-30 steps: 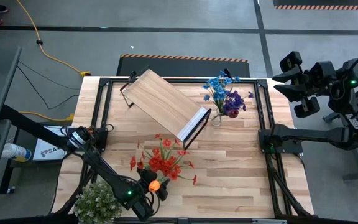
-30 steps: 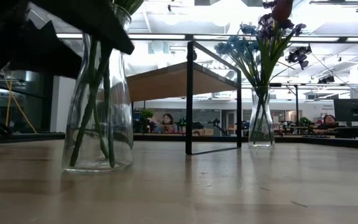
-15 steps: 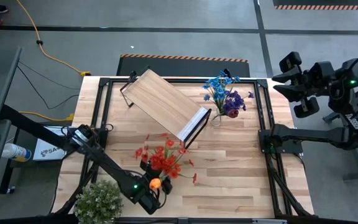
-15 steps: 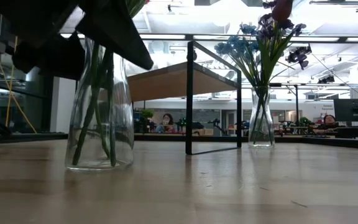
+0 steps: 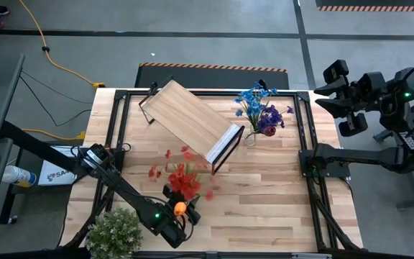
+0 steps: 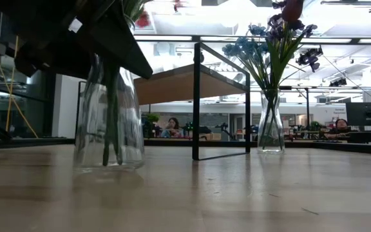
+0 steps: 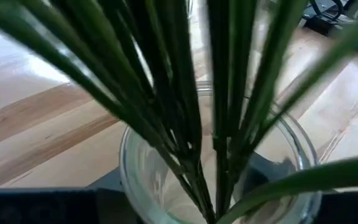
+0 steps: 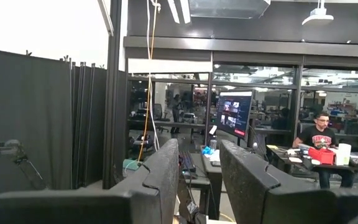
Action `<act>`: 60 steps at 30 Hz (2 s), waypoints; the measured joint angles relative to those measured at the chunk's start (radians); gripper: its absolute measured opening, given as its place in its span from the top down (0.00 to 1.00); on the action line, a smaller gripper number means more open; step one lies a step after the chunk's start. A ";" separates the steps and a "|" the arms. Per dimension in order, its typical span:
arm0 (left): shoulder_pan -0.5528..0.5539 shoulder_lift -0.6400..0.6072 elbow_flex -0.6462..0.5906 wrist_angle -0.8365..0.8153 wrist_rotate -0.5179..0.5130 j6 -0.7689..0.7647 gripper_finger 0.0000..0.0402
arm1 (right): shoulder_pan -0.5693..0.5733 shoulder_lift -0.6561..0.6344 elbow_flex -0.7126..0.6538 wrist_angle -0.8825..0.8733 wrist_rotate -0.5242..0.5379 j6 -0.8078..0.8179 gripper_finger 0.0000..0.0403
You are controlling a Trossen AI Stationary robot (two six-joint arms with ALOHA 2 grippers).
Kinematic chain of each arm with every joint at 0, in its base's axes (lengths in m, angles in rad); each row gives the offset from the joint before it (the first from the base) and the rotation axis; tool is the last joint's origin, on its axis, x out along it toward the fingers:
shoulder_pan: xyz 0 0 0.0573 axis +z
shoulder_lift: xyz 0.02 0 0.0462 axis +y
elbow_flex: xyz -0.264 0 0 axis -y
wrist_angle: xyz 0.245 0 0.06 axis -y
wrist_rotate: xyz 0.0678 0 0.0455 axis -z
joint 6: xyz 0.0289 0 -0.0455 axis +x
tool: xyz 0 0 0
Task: Pick and place flowers into a vace then onto a shelf
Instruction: Put the bottom transparent vase on the shelf
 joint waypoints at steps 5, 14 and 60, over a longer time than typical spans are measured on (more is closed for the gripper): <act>0.000 0.000 0.000 0.004 -0.002 0.000 0.50 | 0.000 0.000 0.000 0.000 0.000 0.000 0.73; 0.000 0.000 0.077 -0.044 -0.002 0.028 0.50 | 0.000 0.000 0.000 0.001 0.000 -0.007 0.73; 0.403 -0.205 0.917 -0.927 -0.151 0.519 0.50 | 0.000 0.000 0.004 0.093 0.005 -0.042 0.73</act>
